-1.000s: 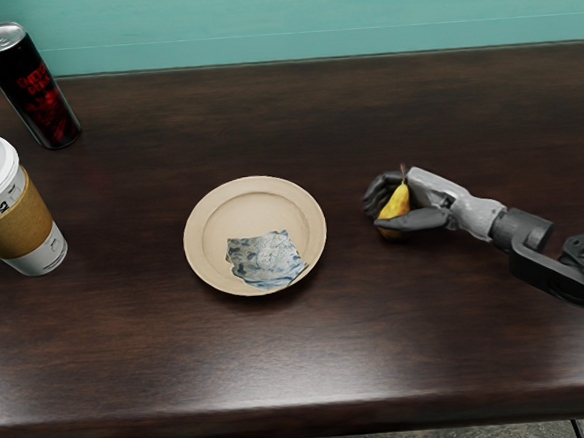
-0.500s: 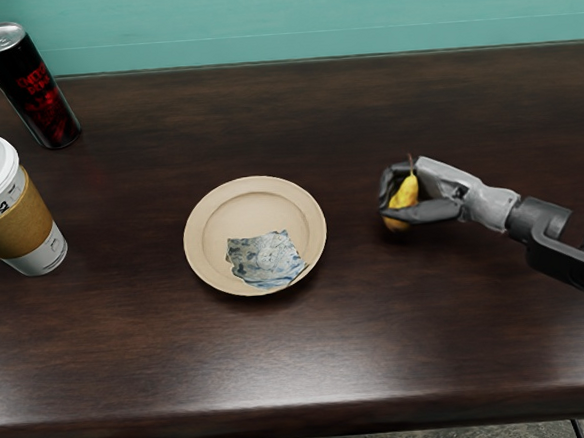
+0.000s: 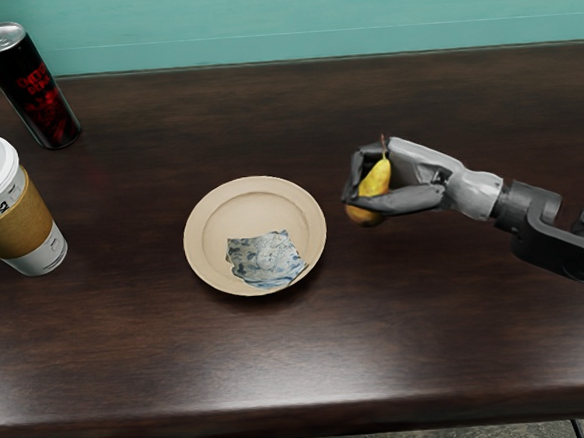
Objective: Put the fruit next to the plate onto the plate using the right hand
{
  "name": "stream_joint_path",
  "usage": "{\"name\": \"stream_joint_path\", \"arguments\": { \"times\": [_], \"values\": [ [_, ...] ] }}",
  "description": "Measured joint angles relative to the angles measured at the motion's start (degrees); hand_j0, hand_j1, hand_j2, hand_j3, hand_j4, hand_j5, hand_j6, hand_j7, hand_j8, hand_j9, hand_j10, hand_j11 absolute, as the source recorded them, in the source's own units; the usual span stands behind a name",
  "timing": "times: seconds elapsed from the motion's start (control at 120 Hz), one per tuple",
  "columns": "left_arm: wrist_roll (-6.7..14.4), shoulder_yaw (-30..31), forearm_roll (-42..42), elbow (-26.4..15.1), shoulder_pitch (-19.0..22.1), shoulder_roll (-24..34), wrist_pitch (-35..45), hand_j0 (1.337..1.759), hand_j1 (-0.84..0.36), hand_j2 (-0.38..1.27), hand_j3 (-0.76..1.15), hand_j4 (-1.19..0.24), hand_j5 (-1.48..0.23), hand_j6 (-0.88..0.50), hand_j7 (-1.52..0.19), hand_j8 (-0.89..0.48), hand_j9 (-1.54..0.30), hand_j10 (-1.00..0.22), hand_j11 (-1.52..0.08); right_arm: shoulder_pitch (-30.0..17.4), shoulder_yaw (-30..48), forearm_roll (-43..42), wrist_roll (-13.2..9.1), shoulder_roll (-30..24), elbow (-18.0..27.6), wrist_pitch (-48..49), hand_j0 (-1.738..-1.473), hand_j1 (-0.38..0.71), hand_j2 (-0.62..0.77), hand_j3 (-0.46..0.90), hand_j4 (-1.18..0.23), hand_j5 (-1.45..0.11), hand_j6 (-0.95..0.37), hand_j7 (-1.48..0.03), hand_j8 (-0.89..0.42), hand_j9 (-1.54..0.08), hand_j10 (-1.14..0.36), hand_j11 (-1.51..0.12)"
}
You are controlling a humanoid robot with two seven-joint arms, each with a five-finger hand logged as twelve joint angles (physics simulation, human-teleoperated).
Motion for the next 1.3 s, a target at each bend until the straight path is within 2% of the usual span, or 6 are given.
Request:
{"name": "stream_joint_path", "arguments": {
  "times": [0.325, 0.425, 0.717, 0.967, 1.067, 1.3],
  "values": [
    [0.0, 0.0, 0.0, 0.0, 0.0, 0.0, 0.0, 1.658, 0.34, 0.00, 0.00, 0.00, 0.00, 0.00, 0.00, 0.00, 0.00, 0.00, 0.00, 1.9, -0.2, 0.0, -2.9, 9.1, -0.7, -0.6, -1.637, 0.39, -0.23, 0.00, -0.75, -1.06, -0.78, -1.01, -0.67, -1.07, -0.44, -1.07],
    [0.0, 0.0, 0.0, 0.0, 0.0, 0.0, 0.0, 1.658, 0.34, 0.00, 0.00, 0.00, 0.00, 0.00, 0.00, 0.00, 0.00, 0.00, 0.00, 3.1, -0.6, -0.2, -3.4, 11.8, -2.6, -0.7, -1.638, 0.41, -0.22, 0.00, -0.75, -1.06, -0.77, -1.01, -0.67, -1.07, -0.43, -1.07],
    [0.0, 0.0, 0.0, 0.0, 0.0, 0.0, 0.0, 1.658, 0.34, 0.00, 0.00, 0.00, 0.00, 0.00, 0.00, 0.00, 0.00, 0.00, 0.00, 7.3, -3.9, -0.9, -7.9, 22.8, -11.1, -4.2, -1.640, 0.41, -0.20, 0.00, -0.75, -1.05, -0.77, -1.00, -0.66, -1.07, -0.43, -1.07],
    [0.0, 0.0, 0.0, 0.0, 0.0, 0.0, 0.0, 1.658, 0.34, 0.00, 0.00, 0.00, 0.00, 0.00, 0.00, 0.00, 0.00, 0.00, 0.00, 8.0, -6.4, -0.9, -8.7, 26.1, -13.6, -6.0, -1.642, 0.40, -0.20, 0.00, -0.74, -1.04, -0.76, -1.00, -0.66, -1.06, -0.42, -1.06],
    [0.0, 0.0, 0.0, 0.0, 0.0, 0.0, 0.0, 1.658, 0.34, 0.00, 0.00, 0.00, 0.00, 0.00, 0.00, 0.00, 0.00, 0.00, 0.00, 8.1, -6.4, -0.8, -9.1, 26.6, -14.0, -6.2, -1.648, 0.37, -0.16, 0.00, -0.67, -0.91, -0.68, -0.89, -0.62, -0.93, -0.45, -0.93],
    [0.0, 0.0, 0.0, 0.0, 0.0, 0.0, 0.0, 1.658, 0.34, 0.00, 0.00, 0.00, 0.00, 0.00, 0.00, 0.00, 0.00, 0.00, 0.00, 8.8, -5.6, 0.0, -10.8, 25.9, -13.9, -6.2, -1.655, 0.14, -0.09, 0.00, -0.43, -0.57, -0.43, -0.56, -0.41, -0.57, -0.36, -0.58]
  ]
}}
